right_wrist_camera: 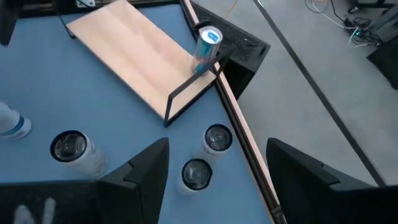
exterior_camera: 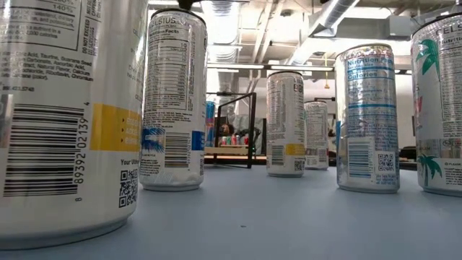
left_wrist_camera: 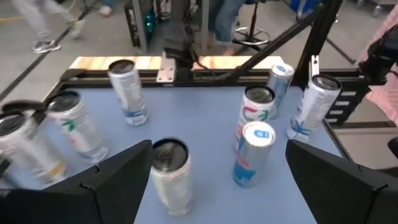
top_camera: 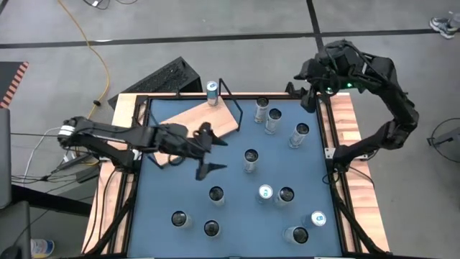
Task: Place canned beverage on shelf
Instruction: Put the left blue soda can on the shelf aligned with the other blue soda can
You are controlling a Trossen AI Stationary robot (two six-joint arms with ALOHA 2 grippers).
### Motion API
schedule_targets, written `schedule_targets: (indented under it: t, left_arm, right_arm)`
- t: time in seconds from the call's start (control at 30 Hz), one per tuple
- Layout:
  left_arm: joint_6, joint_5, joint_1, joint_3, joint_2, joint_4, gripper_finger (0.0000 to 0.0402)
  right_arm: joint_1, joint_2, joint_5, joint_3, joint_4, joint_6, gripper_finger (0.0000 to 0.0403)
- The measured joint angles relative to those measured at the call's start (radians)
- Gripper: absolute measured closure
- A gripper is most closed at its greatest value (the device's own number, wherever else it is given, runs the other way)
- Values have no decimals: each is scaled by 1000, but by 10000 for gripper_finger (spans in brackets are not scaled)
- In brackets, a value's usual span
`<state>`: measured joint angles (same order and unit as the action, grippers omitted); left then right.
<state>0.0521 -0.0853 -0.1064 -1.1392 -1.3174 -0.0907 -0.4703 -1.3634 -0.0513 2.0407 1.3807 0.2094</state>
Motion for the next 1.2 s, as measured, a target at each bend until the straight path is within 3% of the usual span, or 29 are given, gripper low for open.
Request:
schedule_targets:
  t: [0.1,0.23,0.43,0.67,0.8,0.97,1.2]
  left_arm:
    - [11,-7,-8,0,-47,23,47]
    - [98,-105,-8,-2,-56,3,47]
    - [145,-163,-13,-57,11,-216,47]
    - [137,-184,-43,-66,102,-242,47]
    - [160,-208,-66,-66,152,-320,47]
    - [209,-255,-125,-66,201,-382,47]
    - [205,-360,-205,-65,219,-390,47]
  right_arm:
    - [16,-16,0,0,-7,0,148]
    - [20,-53,1,0,-4,8,148]
    - [13,-139,0,0,7,107,148]
    - [-78,-262,4,-1,9,152,148]
    - [-141,-294,114,-25,63,160,148]
    - [-217,-211,132,-198,36,150,148]
    - [-244,66,115,-624,-168,63,148]
